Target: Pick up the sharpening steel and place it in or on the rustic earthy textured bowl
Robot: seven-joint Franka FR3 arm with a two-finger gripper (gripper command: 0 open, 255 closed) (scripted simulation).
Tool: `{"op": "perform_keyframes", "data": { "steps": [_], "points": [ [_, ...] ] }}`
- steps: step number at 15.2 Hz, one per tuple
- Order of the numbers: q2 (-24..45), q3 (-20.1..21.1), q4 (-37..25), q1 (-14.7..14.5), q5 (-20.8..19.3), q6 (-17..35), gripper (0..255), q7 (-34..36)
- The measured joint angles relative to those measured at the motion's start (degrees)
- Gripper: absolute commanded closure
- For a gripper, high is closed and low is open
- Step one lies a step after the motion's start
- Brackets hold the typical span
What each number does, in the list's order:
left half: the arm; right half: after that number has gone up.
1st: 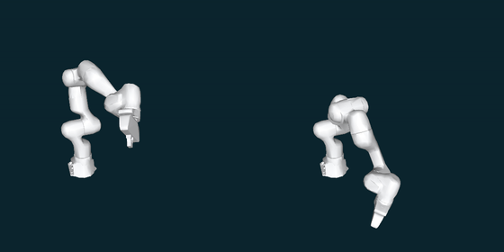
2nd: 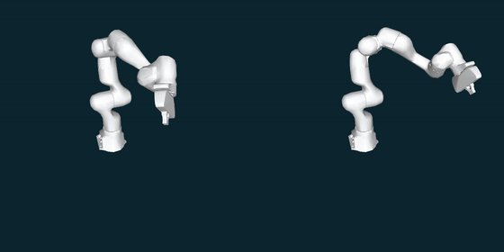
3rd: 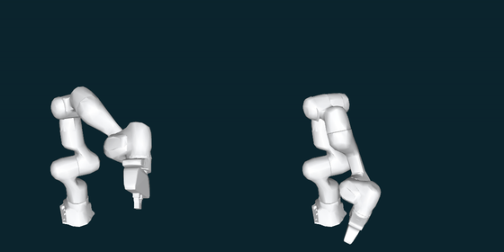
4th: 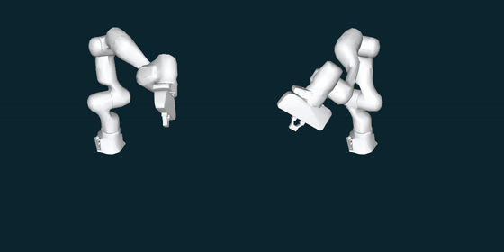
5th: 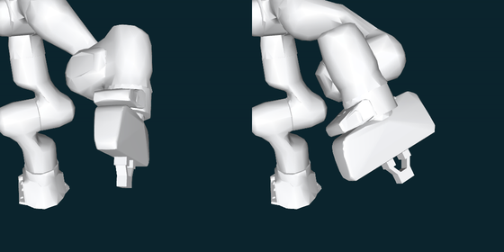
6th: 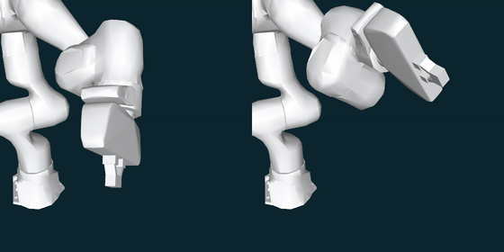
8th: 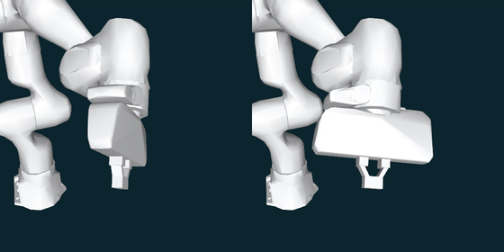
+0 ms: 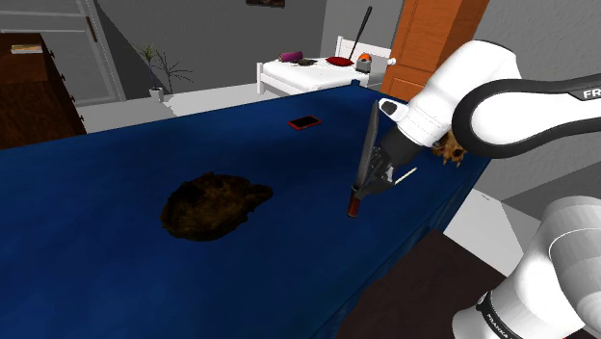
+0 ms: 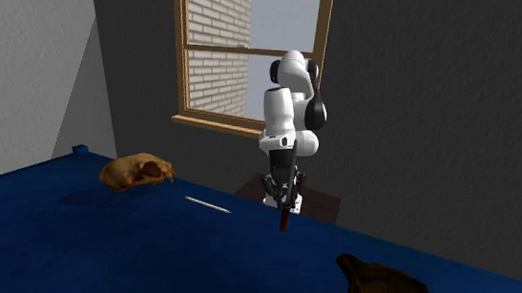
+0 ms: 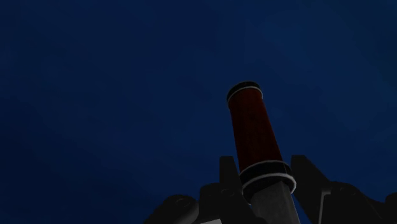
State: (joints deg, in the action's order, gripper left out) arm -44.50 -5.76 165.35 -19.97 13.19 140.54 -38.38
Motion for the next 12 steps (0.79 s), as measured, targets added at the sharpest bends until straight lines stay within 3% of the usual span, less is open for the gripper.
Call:
{"op": "perform_keyframes", "data": {
  "steps": [12],
  "points": [
    [-3.65,0.85,-7.16,1.30,-1.63,-10.74,255,2.48]
  ]
}}
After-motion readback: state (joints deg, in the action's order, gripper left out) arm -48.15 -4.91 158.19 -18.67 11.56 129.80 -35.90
